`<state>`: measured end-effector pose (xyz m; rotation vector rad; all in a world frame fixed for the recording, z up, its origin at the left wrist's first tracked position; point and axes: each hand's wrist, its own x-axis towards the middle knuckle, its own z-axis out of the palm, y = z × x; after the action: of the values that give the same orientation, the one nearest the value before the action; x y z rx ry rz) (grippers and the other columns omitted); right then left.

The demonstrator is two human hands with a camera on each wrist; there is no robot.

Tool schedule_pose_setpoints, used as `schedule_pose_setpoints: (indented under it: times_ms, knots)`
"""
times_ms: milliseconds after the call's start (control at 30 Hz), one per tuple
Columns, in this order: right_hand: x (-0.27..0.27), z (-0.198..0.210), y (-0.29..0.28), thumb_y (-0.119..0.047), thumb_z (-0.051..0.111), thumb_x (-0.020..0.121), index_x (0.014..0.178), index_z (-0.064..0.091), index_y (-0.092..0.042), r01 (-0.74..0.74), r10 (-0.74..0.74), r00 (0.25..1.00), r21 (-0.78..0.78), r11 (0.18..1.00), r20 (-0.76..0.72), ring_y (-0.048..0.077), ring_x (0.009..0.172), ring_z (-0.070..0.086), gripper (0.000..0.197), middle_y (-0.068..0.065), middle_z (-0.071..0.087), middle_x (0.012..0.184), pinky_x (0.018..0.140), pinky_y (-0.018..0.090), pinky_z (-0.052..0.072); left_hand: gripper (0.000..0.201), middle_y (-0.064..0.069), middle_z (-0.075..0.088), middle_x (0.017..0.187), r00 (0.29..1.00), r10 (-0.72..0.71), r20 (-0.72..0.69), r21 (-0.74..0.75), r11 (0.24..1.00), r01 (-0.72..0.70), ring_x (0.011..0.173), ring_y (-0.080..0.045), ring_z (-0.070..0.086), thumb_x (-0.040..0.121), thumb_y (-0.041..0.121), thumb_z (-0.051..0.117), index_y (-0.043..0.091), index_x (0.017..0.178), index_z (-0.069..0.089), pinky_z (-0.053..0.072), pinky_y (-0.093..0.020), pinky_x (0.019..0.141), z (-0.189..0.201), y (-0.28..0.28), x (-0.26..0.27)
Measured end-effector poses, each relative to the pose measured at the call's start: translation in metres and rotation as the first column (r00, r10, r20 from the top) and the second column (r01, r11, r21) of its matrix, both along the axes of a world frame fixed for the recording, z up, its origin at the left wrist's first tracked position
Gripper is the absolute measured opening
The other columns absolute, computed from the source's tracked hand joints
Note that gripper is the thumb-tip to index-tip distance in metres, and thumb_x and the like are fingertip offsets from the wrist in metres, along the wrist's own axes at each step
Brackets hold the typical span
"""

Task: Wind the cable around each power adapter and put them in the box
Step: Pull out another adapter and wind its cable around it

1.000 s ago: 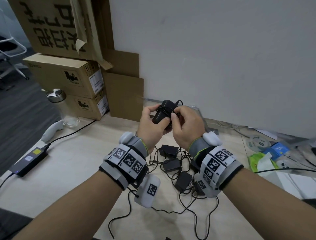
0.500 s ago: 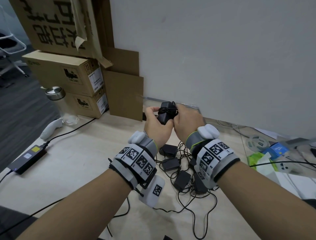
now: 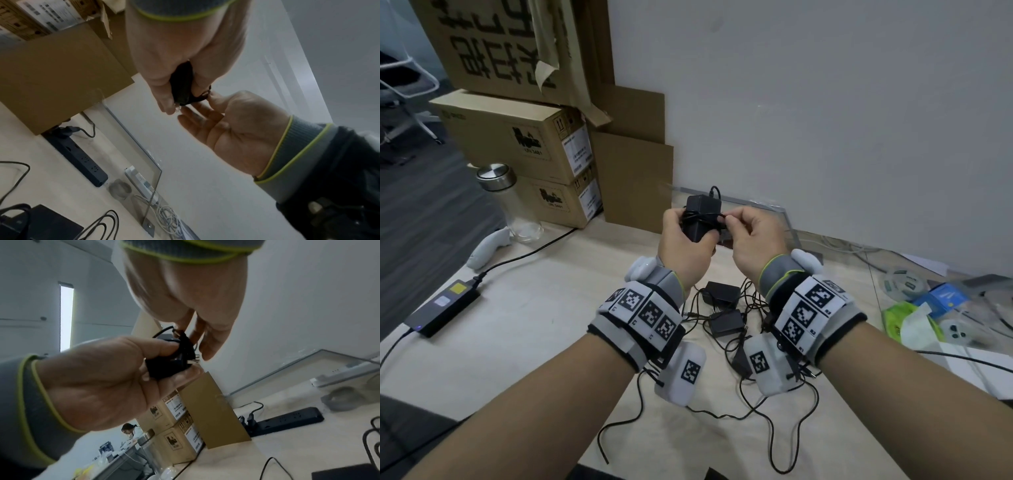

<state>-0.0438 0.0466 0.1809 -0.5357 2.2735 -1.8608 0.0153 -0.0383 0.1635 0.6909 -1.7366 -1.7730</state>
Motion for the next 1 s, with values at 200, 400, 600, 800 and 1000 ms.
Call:
schedule_pose_setpoints:
  times_ms: [200,400,600,800,1000]
  knots:
    - [0.002,0.006,-0.001,-0.017,0.056,0.094,0.076,0.057,-0.019,-0.053,0.048,0.973,0.014,0.999,0.224,0.024,0.077,0.064,0.018,0.015,0.064,0.087,0.067,0.038,0.057,0.041,0.001,0.067,0.096,0.999,-0.035,0.006,-0.058,0.998,0.035,0.091,-0.023,0.067,0.076,0.014,0.073,0.038,0.098,0.048,0.056,-0.050,0.084,-0.007,-0.011,0.005]
    - [0.003,0.009,-0.001,-0.005,0.067,0.083,0.081,0.053,-0.023,-0.120,0.079,0.986,0.300,0.946,0.146,0.029,0.071,0.070,0.023,0.016,0.070,0.086,0.068,0.046,0.060,0.043,0.006,0.064,0.091,0.998,-0.051,0.032,-0.114,0.992,0.054,0.089,-0.019,0.063,0.079,0.002,0.068,0.027,0.109,0.052,0.052,-0.028,0.077,-0.017,-0.018,0.010]
    - [0.003,0.015,-0.005,0.004,0.061,0.085,0.113,0.046,-0.006,-0.252,0.095,0.893,0.314,0.916,0.439,0.024,0.059,0.064,0.034,0.018,0.066,0.079,0.062,0.037,0.058,0.050,0.014,0.060,0.103,0.997,-0.066,0.043,-0.338,0.938,0.076,0.088,-0.006,0.060,0.082,0.004,0.065,0.028,0.122,0.047,0.043,-0.007,0.073,-0.024,-0.016,0.024]
    - [0.002,0.014,-0.008,-0.002,0.066,0.084,0.104,0.054,-0.007,-0.262,0.100,0.947,0.552,0.791,0.306,0.024,0.064,0.066,0.024,0.016,0.069,0.082,0.072,0.042,0.060,0.050,-0.002,0.064,0.113,1.000,-0.030,-0.001,-0.066,0.997,0.030,0.099,-0.018,0.064,0.085,0.003,0.064,0.023,0.128,0.046,0.053,-0.027,0.089,-0.029,-0.024,0.023]
    - [0.000,0.012,-0.004,-0.018,0.064,0.088,0.100,0.071,-0.022,-0.141,0.318,0.948,0.864,0.483,-0.023,0.017,0.081,0.061,0.014,-0.004,0.064,0.087,0.077,0.022,0.047,0.027,-0.026,0.056,0.115,0.973,-0.192,-0.130,0.488,0.842,0.231,0.104,-0.041,0.062,0.094,-0.006,0.049,-0.001,0.120,0.049,0.057,-0.042,0.086,-0.034,-0.051,0.029]
